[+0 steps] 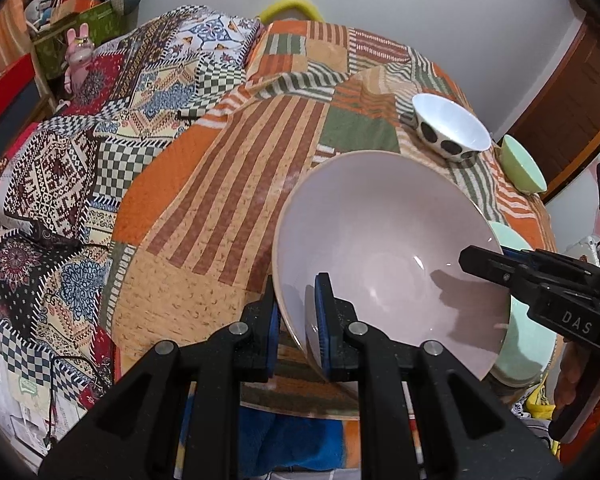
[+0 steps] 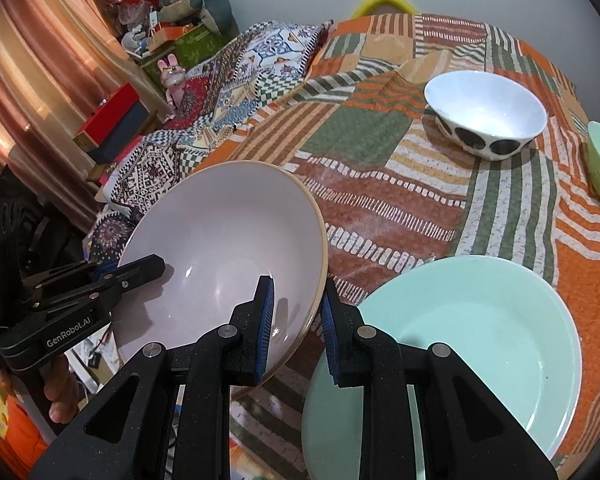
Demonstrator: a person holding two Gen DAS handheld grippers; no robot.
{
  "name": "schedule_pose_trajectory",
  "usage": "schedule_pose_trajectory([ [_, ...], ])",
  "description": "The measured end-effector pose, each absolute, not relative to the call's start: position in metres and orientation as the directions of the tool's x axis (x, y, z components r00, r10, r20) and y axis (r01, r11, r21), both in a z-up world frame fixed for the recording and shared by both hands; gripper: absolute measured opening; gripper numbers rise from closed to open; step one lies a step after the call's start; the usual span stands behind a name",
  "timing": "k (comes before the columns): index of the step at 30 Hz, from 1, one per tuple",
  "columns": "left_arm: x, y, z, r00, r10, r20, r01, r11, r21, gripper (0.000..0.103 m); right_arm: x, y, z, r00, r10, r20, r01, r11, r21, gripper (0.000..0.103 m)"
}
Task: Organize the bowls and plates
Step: 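Lower the pale pink bowl onto the mint-green plate and open both grippers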
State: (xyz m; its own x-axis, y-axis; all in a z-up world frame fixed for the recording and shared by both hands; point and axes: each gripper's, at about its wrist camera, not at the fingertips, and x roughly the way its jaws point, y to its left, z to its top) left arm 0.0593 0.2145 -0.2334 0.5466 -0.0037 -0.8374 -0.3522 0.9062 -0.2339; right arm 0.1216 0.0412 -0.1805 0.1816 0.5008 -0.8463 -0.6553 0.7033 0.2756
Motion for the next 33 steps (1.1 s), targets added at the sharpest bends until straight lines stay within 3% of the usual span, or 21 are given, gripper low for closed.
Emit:
schedule_pose_trajectory([
  [18, 0.063, 0.221, -0.265, 0.503, -0.044, -0.863, -0.371, 0.891, -0.262, 0.015, 0.127, 0.052, -0.195, 0.157, 0.474, -0.866, -0.670, 0.695, 0.259, 0.024],
  [25, 0.064, 0.219, -0.262, 0.503, -0.019, -0.864, -0.393, 0.885, -0.248, 0.016, 0.128, 0.049, -0.192, 0.173, 0.462, -0.870, -0.672, 0.701, 0.239, 0.024],
  [33, 0.057, 0.214, -0.230, 0.552, 0.079, -0.830, -0.396, 0.901, -0.178, 0.019, 0.125, 0.039, -0.167, 0.220, 0.509, -0.832, -0.685, 0.688, 0.240, 0.032],
])
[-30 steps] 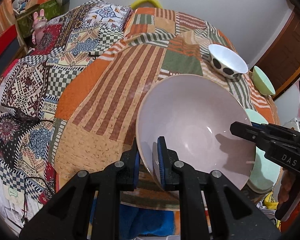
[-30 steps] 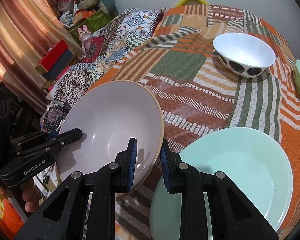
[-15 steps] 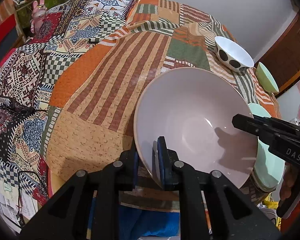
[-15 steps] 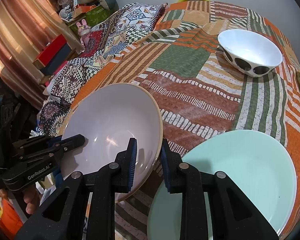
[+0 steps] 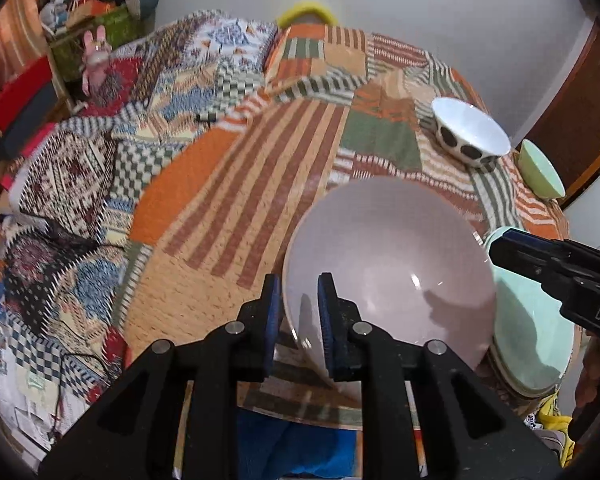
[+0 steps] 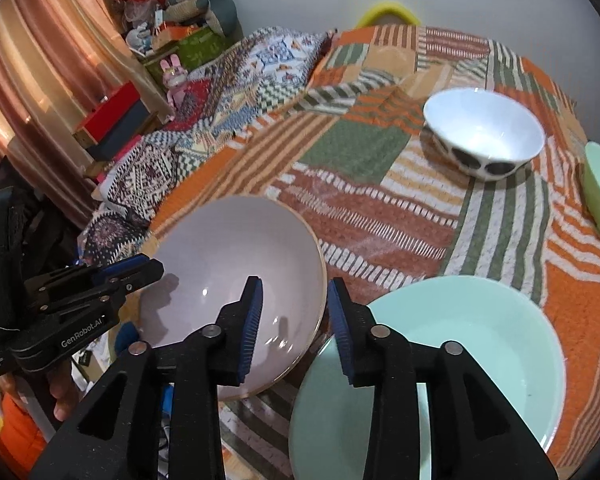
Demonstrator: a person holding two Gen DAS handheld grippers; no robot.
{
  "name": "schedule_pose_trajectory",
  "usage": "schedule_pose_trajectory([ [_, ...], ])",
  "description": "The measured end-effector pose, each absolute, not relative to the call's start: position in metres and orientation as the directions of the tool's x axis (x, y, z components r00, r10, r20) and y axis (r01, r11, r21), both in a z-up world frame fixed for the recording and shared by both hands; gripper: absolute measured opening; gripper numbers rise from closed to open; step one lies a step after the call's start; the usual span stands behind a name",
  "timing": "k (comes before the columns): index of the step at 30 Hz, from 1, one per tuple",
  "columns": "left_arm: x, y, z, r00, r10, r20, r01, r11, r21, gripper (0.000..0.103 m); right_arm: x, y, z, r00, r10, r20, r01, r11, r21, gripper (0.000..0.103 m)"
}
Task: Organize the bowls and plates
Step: 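Lower the pale pink bowl onto the mint-green plate and open both grippers, then move both grippers to the white spotted bowl rim and close on it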
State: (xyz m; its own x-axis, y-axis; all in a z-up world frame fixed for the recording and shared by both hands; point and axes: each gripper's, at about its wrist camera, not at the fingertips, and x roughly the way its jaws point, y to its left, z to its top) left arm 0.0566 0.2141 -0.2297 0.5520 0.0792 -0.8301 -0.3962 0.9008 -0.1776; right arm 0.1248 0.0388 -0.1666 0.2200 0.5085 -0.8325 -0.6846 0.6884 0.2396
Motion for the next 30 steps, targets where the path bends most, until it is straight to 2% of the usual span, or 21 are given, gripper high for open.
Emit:
schedule_pose_trajectory([
  [7, 0.056, 0.197, -0.184, 0.625, 0.116, -0.772, -0.355, 0.923, -0.149, 0.021, 0.127, 0.015, -0.138, 0.283, 0.549, -0.787, -0.678, 0.694, 0.240, 0.033],
  [10, 0.057, 0.185, -0.160, 0.667, 0.123, -0.735, -0.328, 0.934, -0.141, 0.031, 0.129, -0.001, -0.123, 0.319, 0.563, -0.763, -0.670, 0.703, 0.239, 0.034],
  [12, 0.059, 0.178, -0.144, 0.695, 0.128, -0.708, -0.310, 0.941, -0.133, 0.040, 0.132, -0.011, -0.112, 0.346, 0.571, -0.745, -0.666, 0.709, 0.234, 0.034],
  [14, 0.063, 0.169, -0.127, 0.722, 0.130, -0.680, -0.283, 0.952, -0.118, 0.045, 0.134, -0.023, -0.101, 0.378, 0.575, -0.726, -0.659, 0.718, 0.225, 0.034],
  [16, 0.071, 0.157, -0.111, 0.742, 0.132, -0.658, -0.253, 0.963, -0.091, 0.045, 0.139, -0.034, -0.090, 0.408, 0.579, -0.705, -0.652, 0.726, 0.219, 0.035],
  [19, 0.086, 0.142, -0.091, 0.763, 0.133, -0.632, -0.225, 0.972, -0.067, 0.049, 0.147, -0.050, -0.074, 0.466, 0.576, -0.671, -0.631, 0.748, 0.204, 0.048],
  [23, 0.109, 0.132, -0.080, 0.768, 0.095, -0.633, -0.194, 0.977, -0.089, 0.051, 0.161, -0.068, -0.060, 0.510, 0.573, -0.641, -0.605, 0.769, 0.206, 0.049],
  [30, 0.165, 0.114, -0.078, 0.740, 0.104, -0.665, -0.169, 0.985, -0.034, 0.051, 0.188, -0.082, -0.050, 0.561, 0.562, -0.608, -0.571, 0.794, 0.208, 0.049],
])
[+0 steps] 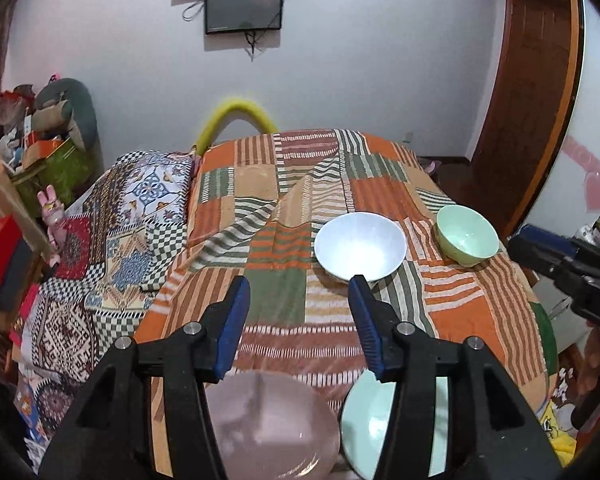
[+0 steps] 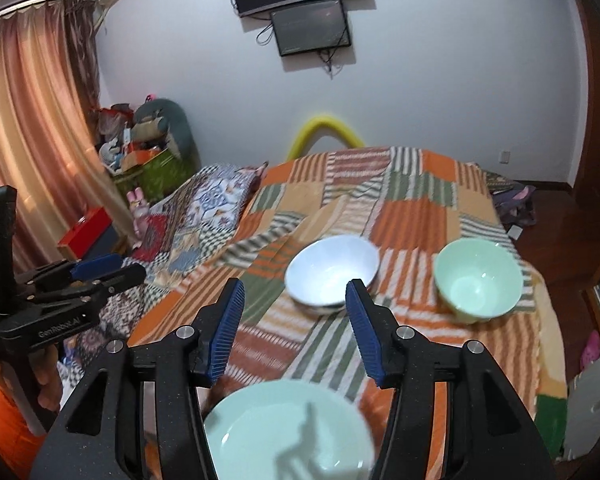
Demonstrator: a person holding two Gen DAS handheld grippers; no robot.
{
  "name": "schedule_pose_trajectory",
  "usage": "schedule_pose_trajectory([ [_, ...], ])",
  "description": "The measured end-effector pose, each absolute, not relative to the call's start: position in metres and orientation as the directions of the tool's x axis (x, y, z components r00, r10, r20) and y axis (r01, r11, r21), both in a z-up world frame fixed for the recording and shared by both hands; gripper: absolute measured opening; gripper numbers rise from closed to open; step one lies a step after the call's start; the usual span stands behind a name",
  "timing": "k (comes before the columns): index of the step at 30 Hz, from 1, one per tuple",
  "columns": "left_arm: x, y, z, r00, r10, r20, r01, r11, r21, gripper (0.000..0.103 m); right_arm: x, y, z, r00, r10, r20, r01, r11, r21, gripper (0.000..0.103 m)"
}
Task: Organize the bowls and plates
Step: 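Move both grippers to the white spotted bowl rim and close on it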
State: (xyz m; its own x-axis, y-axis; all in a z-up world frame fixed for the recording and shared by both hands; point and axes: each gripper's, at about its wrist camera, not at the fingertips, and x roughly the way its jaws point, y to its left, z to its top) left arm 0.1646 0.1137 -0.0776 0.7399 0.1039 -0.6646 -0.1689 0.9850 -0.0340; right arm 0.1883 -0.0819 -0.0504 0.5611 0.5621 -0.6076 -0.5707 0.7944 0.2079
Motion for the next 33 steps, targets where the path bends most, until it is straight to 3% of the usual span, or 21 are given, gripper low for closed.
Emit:
schedule_pose_trajectory([
  [6, 0.208, 0.111, -0.090, 0.721, 0.142, -0.679, -0.178, 0.984, 0.017, 0.051, 0.223, -0.082, -0.062, 0.563, 0.540, -0.626, -0.548, 0.811, 0.206, 0.049],
  [22, 0.334, 0.145, -0.181, 0.582, -0.002, -0.813, -0.166, 0.979, -0.121, 0.051, 0.298, -0.072, -0.124, 0.491, 0.484, -0.725, -0.497, 0.839, 0.223, 0.049],
  [31, 0.368, 0.150, -0.237, 0.498, -0.027, -0.867, -0.175, 0.976, -0.131, 0.051, 0.322, -0.059, -0.161, 0.430, 0.459, -0.777, -0.490, 0.842, 0.226, 0.049],
  [33, 0.371, 0.147, -0.242, 0.493, -0.011, -0.870, -0.168, 0.980, -0.107, 0.046, 0.326, -0.055, -0.169, 0.422, 0.445, -0.790, -0.490, 0.845, 0.214, 0.049],
])
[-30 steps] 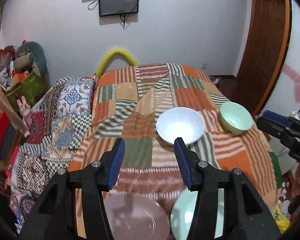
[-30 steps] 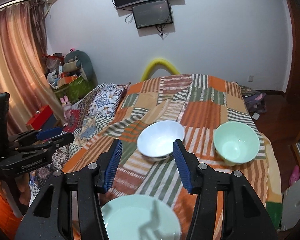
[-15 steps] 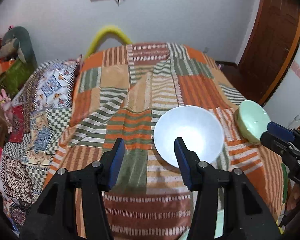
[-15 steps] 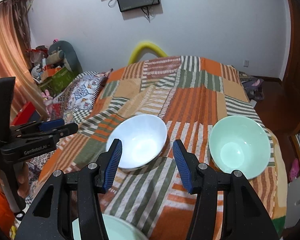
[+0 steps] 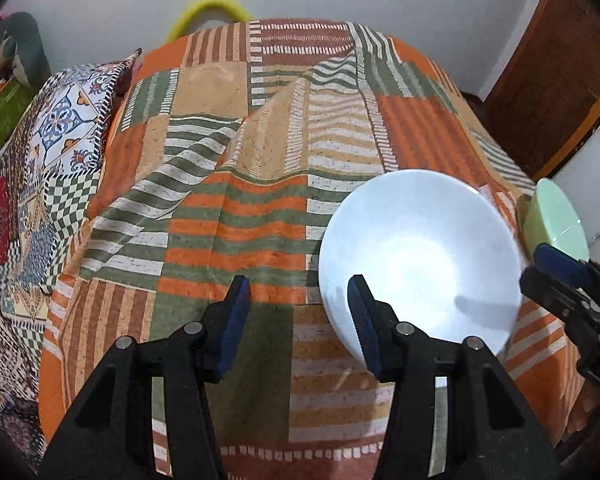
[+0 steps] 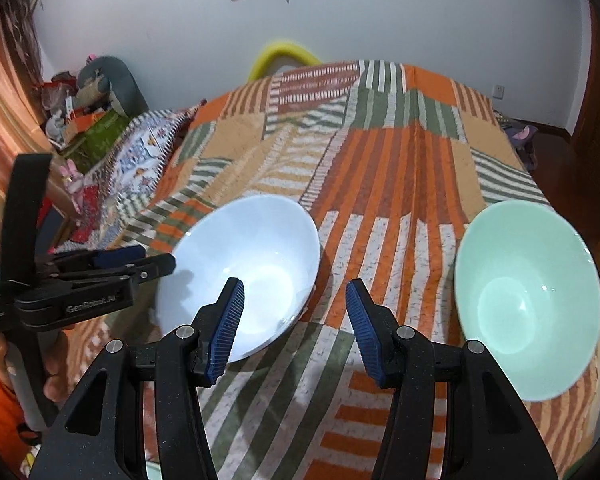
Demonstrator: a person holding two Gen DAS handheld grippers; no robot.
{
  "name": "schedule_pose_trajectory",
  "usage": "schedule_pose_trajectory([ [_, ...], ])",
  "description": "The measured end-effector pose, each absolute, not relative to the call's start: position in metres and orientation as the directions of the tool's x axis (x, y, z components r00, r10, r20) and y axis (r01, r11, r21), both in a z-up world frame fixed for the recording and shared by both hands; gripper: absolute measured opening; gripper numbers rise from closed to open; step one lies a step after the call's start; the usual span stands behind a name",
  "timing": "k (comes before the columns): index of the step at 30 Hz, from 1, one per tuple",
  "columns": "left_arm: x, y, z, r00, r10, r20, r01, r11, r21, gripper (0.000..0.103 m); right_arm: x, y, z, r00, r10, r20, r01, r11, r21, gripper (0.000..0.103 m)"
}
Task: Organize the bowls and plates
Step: 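Move both grippers to the white spotted bowl rim and close on it, then lift the white spotted bowl with both grippers and carry it toward the pink bowl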
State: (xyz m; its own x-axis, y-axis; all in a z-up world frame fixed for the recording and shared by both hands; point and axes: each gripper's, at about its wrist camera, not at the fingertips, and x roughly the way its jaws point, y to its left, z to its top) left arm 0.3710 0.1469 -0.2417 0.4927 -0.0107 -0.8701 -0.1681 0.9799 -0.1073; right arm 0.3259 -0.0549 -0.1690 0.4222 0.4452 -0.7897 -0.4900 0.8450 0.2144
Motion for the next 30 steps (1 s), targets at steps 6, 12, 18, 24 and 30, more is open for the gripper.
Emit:
schedule_pose_trajectory([
  [6, 0.377, 0.145, -0.250, 0.473, -0.038, -0.880, -0.160, 0.979, -0.128, 0.032, 0.334, -0.051, -0.184, 0.376, 0.457, -0.806, -0.478, 0.841, 0.255, 0.037],
  [12, 0.381, 0.139, -0.254, 0.470, -0.079, -0.879, -0.128, 0.979, -0.157, 0.010, 0.337, -0.045, -0.192, 0.347, 0.452, -0.822, -0.479, 0.838, 0.260, 0.020],
  [18, 0.376, 0.134, -0.249, 0.478, -0.071, -0.875, -0.114, 0.983, -0.142, 0.010, 0.334, -0.047, -0.191, 0.347, 0.445, -0.826, -0.471, 0.844, 0.257, 0.017],
  [24, 0.364, 0.127, -0.231, 0.508, -0.037, -0.861, -0.111, 0.988, -0.108, 0.009, 0.327, -0.050, -0.180, 0.364, 0.456, -0.812, -0.476, 0.841, 0.259, 0.016],
  [30, 0.343, 0.121, -0.204, 0.557, -0.016, -0.831, -0.107, 0.990, -0.090, 0.009, 0.318, -0.053, -0.160, 0.391, 0.471, -0.791, -0.496, 0.832, 0.250, 0.016],
])
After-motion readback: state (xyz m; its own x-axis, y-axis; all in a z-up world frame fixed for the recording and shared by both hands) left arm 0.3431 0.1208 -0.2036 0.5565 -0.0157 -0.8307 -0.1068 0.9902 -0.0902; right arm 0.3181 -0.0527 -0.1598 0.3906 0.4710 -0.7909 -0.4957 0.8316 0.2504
